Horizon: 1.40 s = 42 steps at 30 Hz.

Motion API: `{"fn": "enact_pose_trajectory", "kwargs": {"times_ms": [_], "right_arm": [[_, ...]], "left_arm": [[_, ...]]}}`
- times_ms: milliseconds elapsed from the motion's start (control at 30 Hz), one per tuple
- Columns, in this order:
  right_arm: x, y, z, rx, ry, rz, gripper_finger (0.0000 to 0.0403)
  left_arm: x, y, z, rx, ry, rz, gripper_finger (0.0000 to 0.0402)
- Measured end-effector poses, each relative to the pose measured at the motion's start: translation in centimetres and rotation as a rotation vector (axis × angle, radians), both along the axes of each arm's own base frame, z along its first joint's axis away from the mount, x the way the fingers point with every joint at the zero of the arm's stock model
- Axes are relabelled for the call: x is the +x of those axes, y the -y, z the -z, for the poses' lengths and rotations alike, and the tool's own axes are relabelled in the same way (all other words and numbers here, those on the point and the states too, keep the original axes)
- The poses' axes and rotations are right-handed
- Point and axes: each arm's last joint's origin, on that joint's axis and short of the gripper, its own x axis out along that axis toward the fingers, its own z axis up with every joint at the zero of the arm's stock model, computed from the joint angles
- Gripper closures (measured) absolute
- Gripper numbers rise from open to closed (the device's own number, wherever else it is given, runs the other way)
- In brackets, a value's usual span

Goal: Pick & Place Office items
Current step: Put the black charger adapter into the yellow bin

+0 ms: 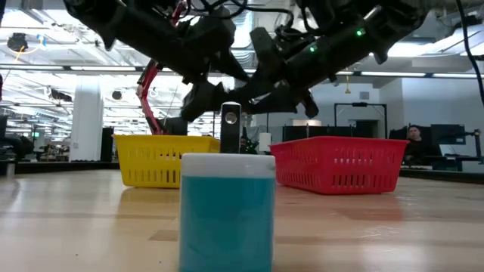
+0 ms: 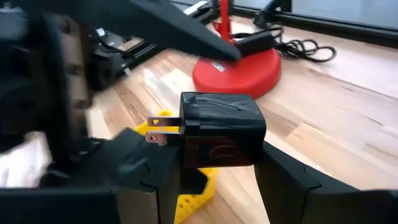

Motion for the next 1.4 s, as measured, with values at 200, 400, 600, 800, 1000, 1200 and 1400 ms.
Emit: {"fn": "enact_pose_trajectory", "kwargs": {"times_ms": [200, 400, 600, 800, 1000, 1200, 1400], "right_arm": [[0.59, -0.06, -0.43, -0.022, -0.049, -0.009, 0.0237], [0.64, -0.02, -0.51, -0.005, -0.041, 0.006, 0.0236], [0.63, -0.11, -0.55, -0.002, -0.037, 0.005, 0.0236], [0.63, -0.34, -0.62, -0.002, -0.029, -0.002, 0.0236], [0.64, -0.35, -0.64, 0.003, -0.025, -0.001, 0.0236], [0.65, -0.36, -0.64, 0.001, -0.027, -0.008, 0.0225], [0.7, -0.49, -0.54, -0.016, -0.063, -0.113, 0.018]], "left_arm": [[-0.37, 0.07, 0.25, 0.012, -0.035, -0.034, 0.0103], [-0.42, 0.02, 0.21, 0.016, -0.025, -0.069, 0.0131], [-0.47, 0.22, 0.31, -0.03, -0.001, -0.07, 0.0164], [-0.56, 0.22, 0.49, -0.07, 0.007, -0.08, 0.0208], [-0.6, 0.27, 0.54, -0.067, 0.003, -0.083, 0.0248], [-0.61, 0.35, 0.54, -0.067, 0.004, -0.082, 0.025], [-0.66, 0.51, 0.65, -0.073, -0.005, -0.063, 0.0249]]}}
